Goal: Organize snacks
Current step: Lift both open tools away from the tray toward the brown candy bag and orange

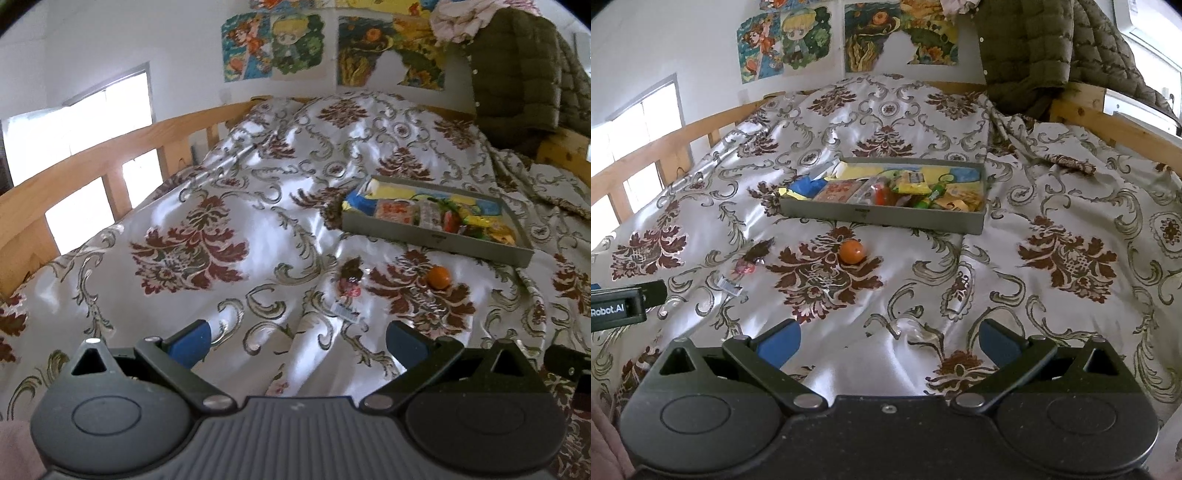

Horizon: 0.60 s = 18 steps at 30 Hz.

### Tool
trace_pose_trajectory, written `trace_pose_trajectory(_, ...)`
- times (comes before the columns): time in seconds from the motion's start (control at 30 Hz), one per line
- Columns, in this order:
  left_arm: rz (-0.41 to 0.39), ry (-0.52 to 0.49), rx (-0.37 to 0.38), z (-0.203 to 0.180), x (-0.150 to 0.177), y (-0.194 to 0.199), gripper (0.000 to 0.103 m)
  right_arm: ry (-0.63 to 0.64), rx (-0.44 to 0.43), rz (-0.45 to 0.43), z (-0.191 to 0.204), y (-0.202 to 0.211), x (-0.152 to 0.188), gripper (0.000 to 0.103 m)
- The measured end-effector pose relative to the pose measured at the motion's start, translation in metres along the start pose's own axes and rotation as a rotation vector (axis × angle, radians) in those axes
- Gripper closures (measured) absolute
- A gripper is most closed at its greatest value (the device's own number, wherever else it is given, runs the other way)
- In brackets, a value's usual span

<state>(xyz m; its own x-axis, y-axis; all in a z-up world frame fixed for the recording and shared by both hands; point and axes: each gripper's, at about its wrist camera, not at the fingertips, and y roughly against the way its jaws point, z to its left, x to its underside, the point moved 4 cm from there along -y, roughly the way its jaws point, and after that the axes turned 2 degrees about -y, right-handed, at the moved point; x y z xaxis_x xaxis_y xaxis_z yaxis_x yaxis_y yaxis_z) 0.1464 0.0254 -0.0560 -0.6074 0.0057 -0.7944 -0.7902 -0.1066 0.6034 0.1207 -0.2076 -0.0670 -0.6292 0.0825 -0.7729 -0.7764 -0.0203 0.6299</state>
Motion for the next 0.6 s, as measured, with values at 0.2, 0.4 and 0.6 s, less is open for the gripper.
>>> trace_pose_trajectory(0.2, 0.047, 0.004, -0.017, 0.002, 0.0, -0.011, 0.0, 0.014, -0.015, 0.018, 0.004, -0.007, -0.001, 0.001)
trace_pose_trajectory(0.4, 0.086, -0.002, -0.014, 0.0, -0.002, -0.026, 0.0, 0.022, -0.03, 0.033, 0.006, -0.016, -0.007, 0.001)
trace_pose_trajectory(0.6, 0.111, -0.004, -0.001, 0.0, -0.008, -0.041, 0.0, 0.06, -0.043, 0.03, 0.009, -0.026, -0.019, 0.001)
